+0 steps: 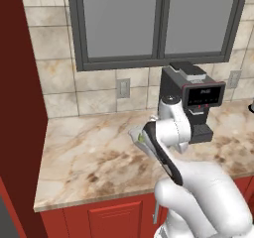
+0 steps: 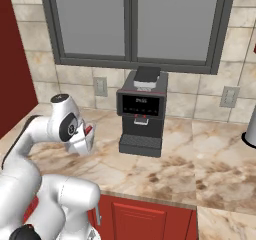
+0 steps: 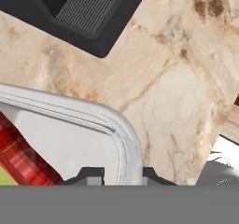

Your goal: Place the tupperware on the top shelf of the fridge. Make space for the tupperware among the existing items by rearranging them on the shelves if needed. Close the fridge door when finished.

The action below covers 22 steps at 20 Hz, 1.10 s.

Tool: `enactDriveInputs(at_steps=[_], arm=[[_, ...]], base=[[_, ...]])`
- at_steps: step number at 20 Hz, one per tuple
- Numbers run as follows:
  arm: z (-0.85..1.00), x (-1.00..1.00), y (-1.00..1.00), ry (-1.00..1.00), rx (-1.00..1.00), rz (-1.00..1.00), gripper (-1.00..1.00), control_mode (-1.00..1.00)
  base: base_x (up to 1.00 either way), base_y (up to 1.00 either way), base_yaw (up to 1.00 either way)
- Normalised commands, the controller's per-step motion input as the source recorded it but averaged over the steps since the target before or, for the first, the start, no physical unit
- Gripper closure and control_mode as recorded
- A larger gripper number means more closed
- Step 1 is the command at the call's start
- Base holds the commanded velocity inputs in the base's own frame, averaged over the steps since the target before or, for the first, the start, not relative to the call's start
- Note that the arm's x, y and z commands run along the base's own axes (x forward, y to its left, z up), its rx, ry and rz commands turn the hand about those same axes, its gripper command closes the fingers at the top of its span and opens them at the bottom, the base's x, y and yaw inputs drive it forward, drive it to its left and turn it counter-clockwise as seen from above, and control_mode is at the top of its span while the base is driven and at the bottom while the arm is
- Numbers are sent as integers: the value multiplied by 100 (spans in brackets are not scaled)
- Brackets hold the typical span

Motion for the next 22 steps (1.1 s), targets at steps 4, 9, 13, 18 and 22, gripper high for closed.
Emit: enactDriveInputs(at_steps=[4,9,13,18,22], arm=[[100,-94,-41,-13,4,-11,100,-100],[100,-71,-33,-20,5,-6,100,-100],[100,-55,-19,-11,1,-1,100,-100],[67,-31,0,-4,0,-1,100,-100],[28,-28,-5,-23,0,0,100,-100]], base=[[0,0,0],[0,0,0],[0,0,0],[0,0,0],[0,0,0]])
